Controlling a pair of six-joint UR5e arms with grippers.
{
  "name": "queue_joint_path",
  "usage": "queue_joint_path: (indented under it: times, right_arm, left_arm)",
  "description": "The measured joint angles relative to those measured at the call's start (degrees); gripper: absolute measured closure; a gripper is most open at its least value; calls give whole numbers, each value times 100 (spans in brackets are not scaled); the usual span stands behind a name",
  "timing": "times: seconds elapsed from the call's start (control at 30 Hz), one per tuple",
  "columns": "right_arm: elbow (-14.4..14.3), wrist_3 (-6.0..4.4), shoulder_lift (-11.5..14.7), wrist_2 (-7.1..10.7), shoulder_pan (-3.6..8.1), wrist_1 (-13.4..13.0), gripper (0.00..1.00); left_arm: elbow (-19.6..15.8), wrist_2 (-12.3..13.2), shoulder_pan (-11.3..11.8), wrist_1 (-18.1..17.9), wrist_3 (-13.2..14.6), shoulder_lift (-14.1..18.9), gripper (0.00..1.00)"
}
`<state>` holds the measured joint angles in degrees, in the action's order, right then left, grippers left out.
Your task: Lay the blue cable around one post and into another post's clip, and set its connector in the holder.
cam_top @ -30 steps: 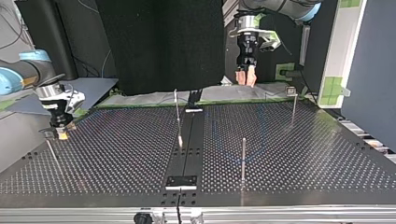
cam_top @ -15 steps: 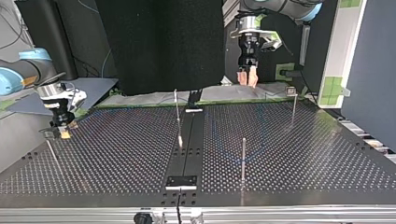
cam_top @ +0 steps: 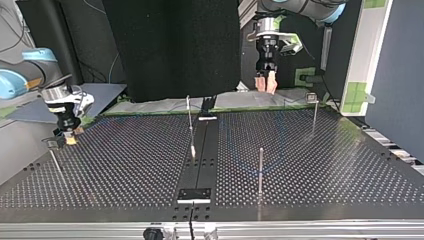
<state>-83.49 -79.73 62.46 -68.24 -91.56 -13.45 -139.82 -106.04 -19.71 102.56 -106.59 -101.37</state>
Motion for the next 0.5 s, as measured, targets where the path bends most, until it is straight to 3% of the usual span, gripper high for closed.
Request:
queue_joint_path:
  times: [0.3, 0.5]
  right_arm:
    - [-258, -35, 303, -81, -49, -128, 0]
    - [-358, 68, 381, -104, -247, -60, 0]
  left_arm:
    - [-13, 5, 32, 18, -4, 0, 0]
    - [-16, 14, 41, 25, -28, 0, 0]
